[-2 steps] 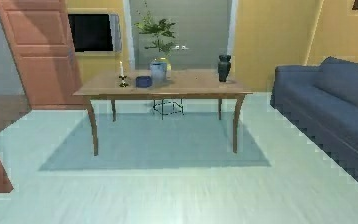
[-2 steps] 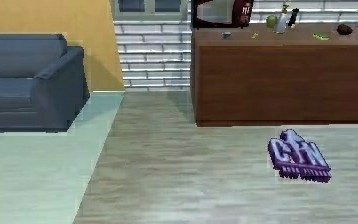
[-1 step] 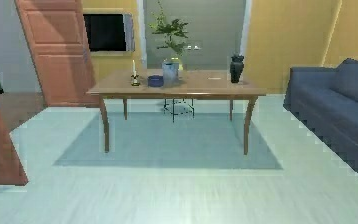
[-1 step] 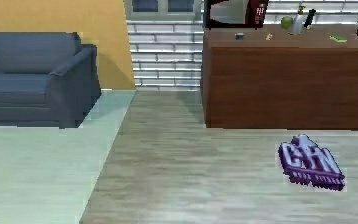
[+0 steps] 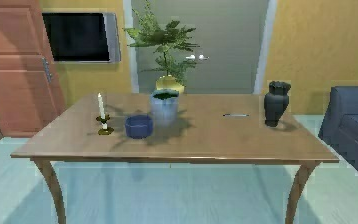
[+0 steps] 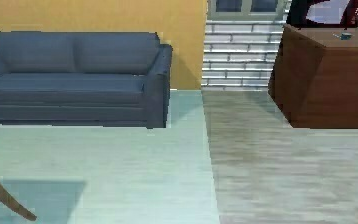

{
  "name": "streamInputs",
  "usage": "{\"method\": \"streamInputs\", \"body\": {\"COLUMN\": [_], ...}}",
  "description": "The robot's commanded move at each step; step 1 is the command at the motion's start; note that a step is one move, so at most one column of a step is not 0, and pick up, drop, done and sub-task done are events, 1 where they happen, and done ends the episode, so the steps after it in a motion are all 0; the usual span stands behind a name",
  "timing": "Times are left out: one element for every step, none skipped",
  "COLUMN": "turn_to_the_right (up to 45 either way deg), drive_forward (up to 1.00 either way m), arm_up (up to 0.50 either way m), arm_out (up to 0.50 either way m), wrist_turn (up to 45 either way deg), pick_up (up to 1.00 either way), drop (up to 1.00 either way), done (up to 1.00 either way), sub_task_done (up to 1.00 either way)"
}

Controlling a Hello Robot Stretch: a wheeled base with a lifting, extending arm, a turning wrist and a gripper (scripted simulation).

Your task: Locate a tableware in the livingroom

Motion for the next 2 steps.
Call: {"method": "streamInputs", "body": {"turn_to_the_right": [0.0,-15.0], "drive_forward": [0.4,0.0], "arm_up": [0.0,0.0], "arm_out": [0.0,0.0], "wrist_turn": [0.0,0.0], "pick_up": [0.0,0.0], "drop": [0.0,0.0], "done": [0.0,0.0], "sub_task_done": [0.0,0.0]}}
